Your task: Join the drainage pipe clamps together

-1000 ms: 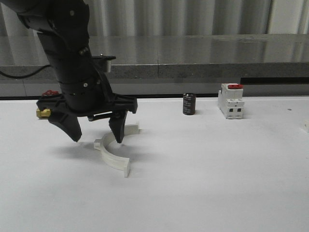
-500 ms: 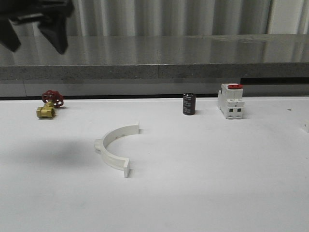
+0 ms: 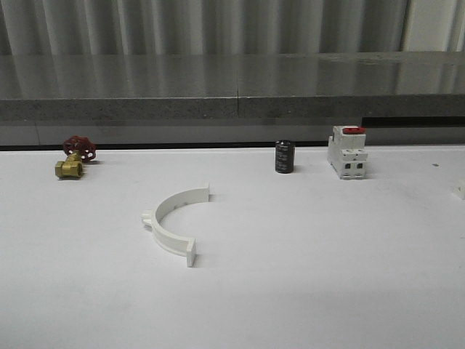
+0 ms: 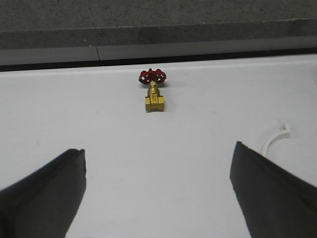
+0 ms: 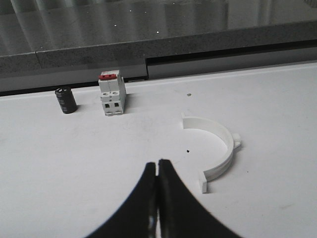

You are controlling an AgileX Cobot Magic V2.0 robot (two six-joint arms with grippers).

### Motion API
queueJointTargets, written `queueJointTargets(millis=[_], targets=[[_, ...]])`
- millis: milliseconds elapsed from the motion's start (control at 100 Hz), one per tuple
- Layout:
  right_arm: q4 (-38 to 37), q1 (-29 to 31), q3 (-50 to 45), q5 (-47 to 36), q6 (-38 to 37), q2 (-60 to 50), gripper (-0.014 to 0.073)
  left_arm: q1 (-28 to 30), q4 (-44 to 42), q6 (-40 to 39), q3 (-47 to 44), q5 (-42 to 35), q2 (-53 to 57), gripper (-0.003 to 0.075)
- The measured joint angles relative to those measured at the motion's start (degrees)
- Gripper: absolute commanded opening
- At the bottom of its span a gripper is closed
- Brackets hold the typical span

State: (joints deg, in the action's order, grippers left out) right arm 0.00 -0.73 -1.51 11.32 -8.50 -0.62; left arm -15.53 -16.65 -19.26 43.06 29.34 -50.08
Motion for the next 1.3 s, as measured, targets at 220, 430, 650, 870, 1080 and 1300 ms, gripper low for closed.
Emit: queueJointTargets(millis=[220, 430, 650, 870, 1080, 1300], targets=[[0.00, 0.00, 0.00, -0.46, 0.00, 0.00, -0.0067, 0.00, 1.69, 0.09, -11.49, -0.94, 16.29, 0.0528], [0.00, 0.00, 0.00, -5.74, 0.00, 0.00, -0.0067, 0.00, 1.91, 0.09, -16.17, -0.94, 28.37, 0.0156], [0.00, 0.00, 0.11, -12.45, 0.00, 0.00, -0.0067, 0.00, 0.19, 0.09, -16.95, -0.04, 32.11, -0.0021], [0.00, 0.00, 9.63, -2.45, 0.00, 2.34, -0.0067, 0.00, 0.00, 0.09, -17.21, 0.35, 32.11, -0.0021], [0.00, 0.00, 25.05, 14.10, 0.00, 17.87, -0.0067, 0.00, 0.00, 0.12, -17.34, 0.47, 32.11, -0.0021], [0.00, 0.00, 37.50, 22.94, 0.00, 34.98, -0.0067, 0.00, 0.00, 0.21, -17.34, 0.47, 32.11, -0.0021]])
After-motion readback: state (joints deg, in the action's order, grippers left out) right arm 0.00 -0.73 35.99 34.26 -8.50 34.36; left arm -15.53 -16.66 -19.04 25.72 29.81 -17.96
